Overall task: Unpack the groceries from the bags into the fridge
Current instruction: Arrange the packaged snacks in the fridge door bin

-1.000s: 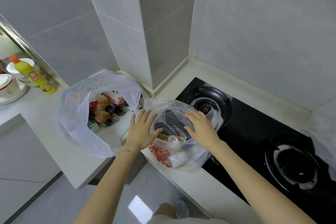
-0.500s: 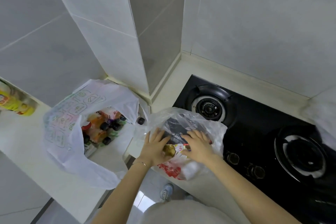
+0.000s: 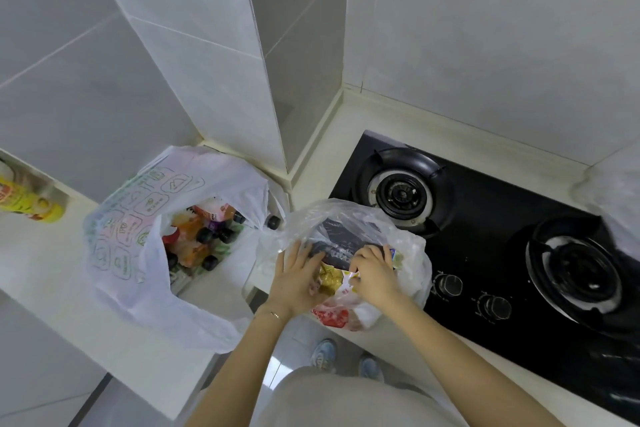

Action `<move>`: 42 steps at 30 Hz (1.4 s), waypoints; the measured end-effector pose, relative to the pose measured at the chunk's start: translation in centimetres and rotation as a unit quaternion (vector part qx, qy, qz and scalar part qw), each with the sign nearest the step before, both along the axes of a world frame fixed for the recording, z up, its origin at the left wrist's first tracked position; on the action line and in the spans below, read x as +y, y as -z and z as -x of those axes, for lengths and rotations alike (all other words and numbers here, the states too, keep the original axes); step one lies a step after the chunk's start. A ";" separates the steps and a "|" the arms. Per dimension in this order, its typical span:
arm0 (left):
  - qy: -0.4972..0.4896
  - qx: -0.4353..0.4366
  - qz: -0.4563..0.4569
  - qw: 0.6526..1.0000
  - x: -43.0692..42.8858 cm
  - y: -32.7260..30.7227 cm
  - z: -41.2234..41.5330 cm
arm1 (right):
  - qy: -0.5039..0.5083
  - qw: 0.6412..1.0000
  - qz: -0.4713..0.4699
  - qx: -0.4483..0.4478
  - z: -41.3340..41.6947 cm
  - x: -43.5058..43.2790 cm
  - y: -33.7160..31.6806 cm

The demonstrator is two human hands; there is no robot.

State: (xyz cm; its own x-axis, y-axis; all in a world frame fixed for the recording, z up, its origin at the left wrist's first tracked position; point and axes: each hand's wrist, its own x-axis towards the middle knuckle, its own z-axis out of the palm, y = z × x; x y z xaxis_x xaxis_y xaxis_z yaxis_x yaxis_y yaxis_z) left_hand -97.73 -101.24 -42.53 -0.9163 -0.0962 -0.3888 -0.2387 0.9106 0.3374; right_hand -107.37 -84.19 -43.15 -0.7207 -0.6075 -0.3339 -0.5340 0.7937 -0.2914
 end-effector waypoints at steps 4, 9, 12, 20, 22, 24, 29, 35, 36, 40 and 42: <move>-0.025 0.022 -0.020 0.999 0.7 -0.6 0.1 | 0.055 0.996 0.069 -0.025 1.2 0.6 -1.2; -0.036 0.070 -0.046 0.996 1.0 -1.4 0.7 | 0.136 0.974 0.150 -0.100 1.6 0.9 -2.9; -0.047 0.094 -0.088 0.991 1.3 -1.8 1.5 | 0.136 0.967 0.188 -0.108 1.8 0.9 -4.0; -0.084 0.118 -0.227 0.963 1.1 -2.5 4.1 | 0.151 0.933 0.296 -0.140 3.0 0.6 -6.8; -0.100 0.121 -0.276 0.948 1.1 -3.2 4.4 | 0.169 0.919 0.324 -0.146 3.2 0.7 -7.3; -0.134 0.116 -0.338 0.924 1.3 -3.8 4.7 | 0.189 0.907 0.348 -0.144 3.3 0.8 -7.5; -0.203 0.111 -0.434 0.871 2.0 -5.2 4.9 | 0.243 0.860 0.412 -0.180 3.0 0.6 -8.0; -0.281 0.130 -0.496 0.811 2.2 -6.7 4.8 | 0.288 0.794 0.426 -0.324 2.0 0.5 -8.3; -0.286 0.133 -0.500 0.807 2.2 -6.8 4.8 | 0.289 0.790 0.427 -0.333 1.8 0.5 -8.5; -0.300 0.134 -0.514 0.792 2.0 -7.0 4.2 | 0.274 0.789 0.440 -0.329 1.2 -0.1 -8.3; -0.297 0.122 -0.520 0.791 1.5 -7.1 3.9 | 0.302 0.764 0.464 -0.331 1.0 -0.3 -8.1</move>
